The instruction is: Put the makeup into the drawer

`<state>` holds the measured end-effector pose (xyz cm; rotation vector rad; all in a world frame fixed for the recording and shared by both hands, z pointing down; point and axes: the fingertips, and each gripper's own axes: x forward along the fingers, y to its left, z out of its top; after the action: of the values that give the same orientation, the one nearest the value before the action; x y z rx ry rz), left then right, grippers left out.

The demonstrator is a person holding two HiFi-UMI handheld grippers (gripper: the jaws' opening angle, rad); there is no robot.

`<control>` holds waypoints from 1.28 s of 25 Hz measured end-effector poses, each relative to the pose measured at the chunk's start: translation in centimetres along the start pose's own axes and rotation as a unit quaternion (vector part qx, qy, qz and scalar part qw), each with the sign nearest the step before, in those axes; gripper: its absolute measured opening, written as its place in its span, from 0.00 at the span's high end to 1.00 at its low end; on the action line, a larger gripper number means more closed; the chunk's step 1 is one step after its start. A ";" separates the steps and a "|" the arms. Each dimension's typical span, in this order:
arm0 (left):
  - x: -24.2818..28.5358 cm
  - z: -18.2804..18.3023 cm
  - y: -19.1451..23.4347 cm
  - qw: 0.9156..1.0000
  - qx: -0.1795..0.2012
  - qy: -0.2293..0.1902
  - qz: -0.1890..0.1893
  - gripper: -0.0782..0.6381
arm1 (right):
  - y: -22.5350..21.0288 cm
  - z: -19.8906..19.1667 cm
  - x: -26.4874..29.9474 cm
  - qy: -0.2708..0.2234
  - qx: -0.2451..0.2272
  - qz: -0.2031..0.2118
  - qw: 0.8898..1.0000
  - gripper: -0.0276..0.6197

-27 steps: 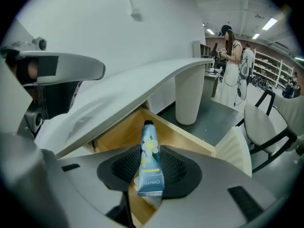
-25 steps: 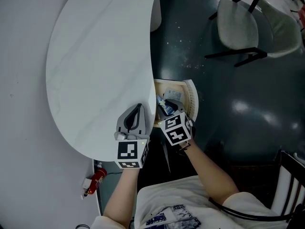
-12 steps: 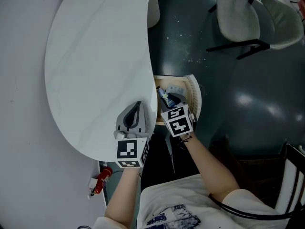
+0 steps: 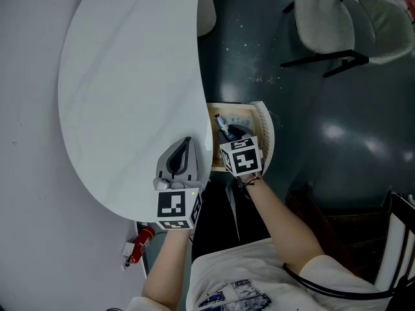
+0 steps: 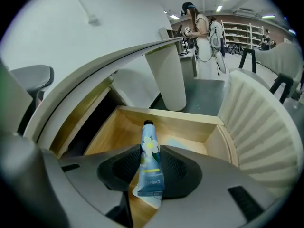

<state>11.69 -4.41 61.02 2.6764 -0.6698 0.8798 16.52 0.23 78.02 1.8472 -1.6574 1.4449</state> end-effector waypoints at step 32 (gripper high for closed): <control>-0.1 -0.6 0.5 1.000 -0.011 0.000 0.002 0.84 | -2.5 -1.9 2.7 0.027 0.128 -0.007 0.991 0.74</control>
<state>11.07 -4.63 61.49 2.6573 -0.6815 0.8684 17.38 0.79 82.06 1.9238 -1.4901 1.7548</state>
